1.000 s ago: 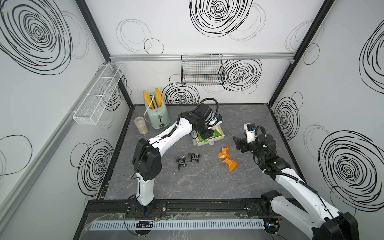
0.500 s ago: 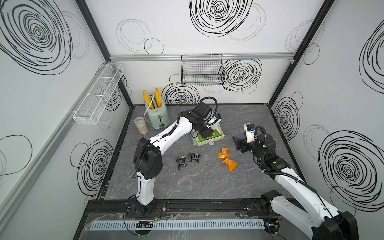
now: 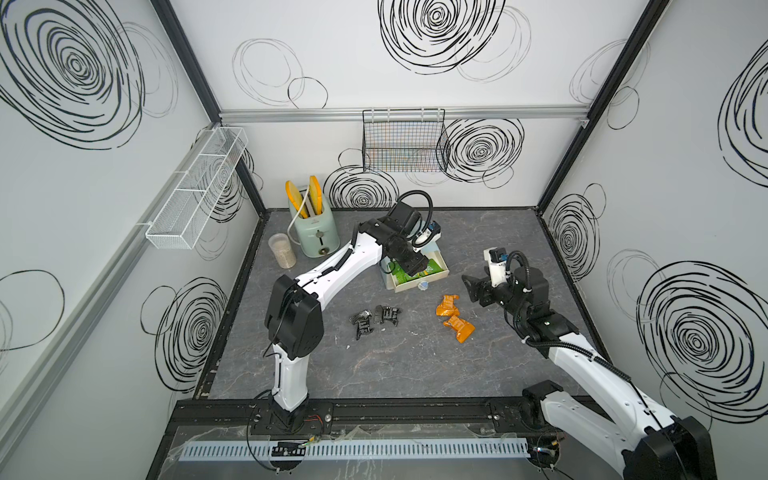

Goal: Place the cookies into the drawer by color
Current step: Place the cookie in the drawer.

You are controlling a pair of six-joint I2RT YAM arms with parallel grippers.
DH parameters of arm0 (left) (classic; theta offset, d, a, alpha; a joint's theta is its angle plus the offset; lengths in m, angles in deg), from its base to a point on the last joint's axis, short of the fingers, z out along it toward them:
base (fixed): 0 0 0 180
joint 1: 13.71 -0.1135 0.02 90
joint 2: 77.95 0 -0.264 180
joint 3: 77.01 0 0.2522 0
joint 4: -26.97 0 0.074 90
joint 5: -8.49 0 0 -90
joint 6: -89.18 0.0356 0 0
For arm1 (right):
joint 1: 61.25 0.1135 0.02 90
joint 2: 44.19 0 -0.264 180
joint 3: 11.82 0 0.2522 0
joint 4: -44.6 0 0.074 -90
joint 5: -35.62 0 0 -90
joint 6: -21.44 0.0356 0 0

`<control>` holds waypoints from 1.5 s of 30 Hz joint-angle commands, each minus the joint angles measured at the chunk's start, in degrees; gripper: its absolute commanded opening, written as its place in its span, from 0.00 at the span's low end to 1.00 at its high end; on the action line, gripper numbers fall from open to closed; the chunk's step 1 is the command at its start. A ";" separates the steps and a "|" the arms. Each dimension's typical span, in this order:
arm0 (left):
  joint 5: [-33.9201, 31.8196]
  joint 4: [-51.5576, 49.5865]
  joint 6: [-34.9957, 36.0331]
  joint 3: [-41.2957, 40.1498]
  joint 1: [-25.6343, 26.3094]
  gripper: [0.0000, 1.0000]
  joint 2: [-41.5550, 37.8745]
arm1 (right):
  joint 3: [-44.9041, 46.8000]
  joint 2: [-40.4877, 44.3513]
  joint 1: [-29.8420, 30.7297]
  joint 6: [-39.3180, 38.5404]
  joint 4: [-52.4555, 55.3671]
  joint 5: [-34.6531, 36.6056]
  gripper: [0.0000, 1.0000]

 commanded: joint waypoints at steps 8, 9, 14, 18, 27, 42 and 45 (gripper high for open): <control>0.98 18.10 -19.24 -5.73 -11.45 0.69 -6.59 | 0.79 -4.39 0.50 -0.03 -2.49 -11.24 0.79; 0.75 18.67 -20.41 -6.07 -12.24 0.69 -6.48 | 0.71 -4.86 0.67 0.03 -2.42 -11.59 0.79; -1.29 20.17 -22.92 -6.63 -14.29 0.69 -5.01 | 0.70 -6.82 1.76 0.48 -2.49 -13.05 0.78; -1.83 22.73 -24.56 -7.82 -15.05 0.70 -4.37 | 0.70 -8.96 3.28 0.66 -3.43 -14.00 0.78; 3.15 26.94 -23.73 -8.30 -15.73 0.74 -1.05 | -0.94 -15.24 7.92 2.55 -6.81 -14.69 0.79; 7.76 23.92 -22.48 -6.25 -15.33 0.74 3.79 | -6.73 -24.75 12.37 4.71 -11.05 -7.63 0.78; 8.10 23.11 -22.08 -5.76 -15.17 0.73 3.98 | -8.03 -26.59 12.38 4.80 -11.44 -6.28 0.75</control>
